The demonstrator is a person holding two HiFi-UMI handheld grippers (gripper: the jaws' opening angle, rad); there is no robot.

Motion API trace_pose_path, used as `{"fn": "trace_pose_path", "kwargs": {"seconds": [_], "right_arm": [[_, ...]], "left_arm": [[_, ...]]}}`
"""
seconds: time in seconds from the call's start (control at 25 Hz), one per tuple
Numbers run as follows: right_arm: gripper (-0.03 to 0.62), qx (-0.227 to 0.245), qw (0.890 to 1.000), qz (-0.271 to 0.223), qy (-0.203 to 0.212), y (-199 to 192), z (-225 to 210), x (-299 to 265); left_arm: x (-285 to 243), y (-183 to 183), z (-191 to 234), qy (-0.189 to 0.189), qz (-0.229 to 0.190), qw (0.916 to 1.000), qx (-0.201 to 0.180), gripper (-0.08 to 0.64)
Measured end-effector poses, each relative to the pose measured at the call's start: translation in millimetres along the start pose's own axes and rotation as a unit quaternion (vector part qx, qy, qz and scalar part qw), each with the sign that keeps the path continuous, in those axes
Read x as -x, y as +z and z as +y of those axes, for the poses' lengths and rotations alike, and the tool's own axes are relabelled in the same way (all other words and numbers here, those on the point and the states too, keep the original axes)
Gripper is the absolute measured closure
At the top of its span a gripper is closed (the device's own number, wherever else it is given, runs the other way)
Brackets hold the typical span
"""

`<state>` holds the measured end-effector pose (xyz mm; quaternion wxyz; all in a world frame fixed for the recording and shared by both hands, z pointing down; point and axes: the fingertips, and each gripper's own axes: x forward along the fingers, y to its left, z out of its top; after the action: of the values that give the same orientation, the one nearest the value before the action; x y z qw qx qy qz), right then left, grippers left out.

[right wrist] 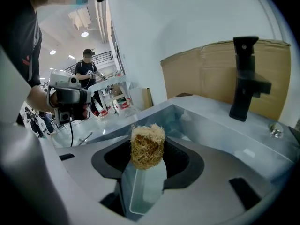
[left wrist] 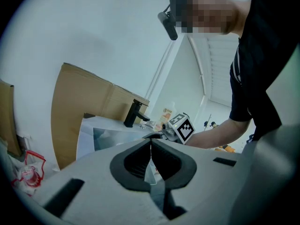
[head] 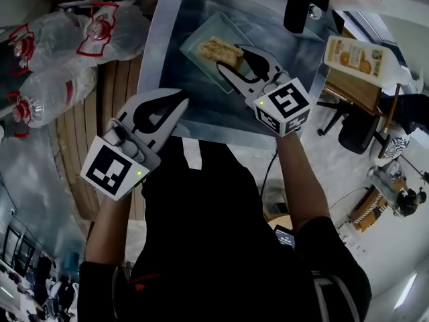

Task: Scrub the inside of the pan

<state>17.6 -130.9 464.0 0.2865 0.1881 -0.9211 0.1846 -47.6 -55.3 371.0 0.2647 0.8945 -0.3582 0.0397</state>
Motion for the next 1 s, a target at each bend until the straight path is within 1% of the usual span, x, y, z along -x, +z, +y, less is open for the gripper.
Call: {"fn": "trace_pose_path", "kwargs": {"seconds": [0.24, 0.4, 0.68, 0.8, 1.0], "right_arm": [[0.391, 0.015, 0.999, 0.043, 0.009, -30, -8, -33], [0.391, 0.008, 0.998, 0.058, 0.017, -46, -9, -50], [0.391, 0.005, 0.996, 0.088, 0.017, -74, -16, -70], [0.391, 0.006, 0.995, 0.096, 0.015, -82, -16, -77], [0.391, 0.001, 0.995, 0.096, 0.016, -83, -15, -84]], "left_arm": [[-1, -11, 5, 0.000, 0.007, 0.9999, 0.015, 0.537], [1, -17, 7, 0.002, 0.008, 0.9997, 0.024, 0.537], [2, -22, 10, 0.000, -0.002, 0.9995, 0.030, 0.537], [4, -24, 10, -0.003, -0.005, 0.9995, 0.030, 0.537], [6, -27, 10, -0.004, -0.007, 0.9994, 0.034, 0.537]]}}
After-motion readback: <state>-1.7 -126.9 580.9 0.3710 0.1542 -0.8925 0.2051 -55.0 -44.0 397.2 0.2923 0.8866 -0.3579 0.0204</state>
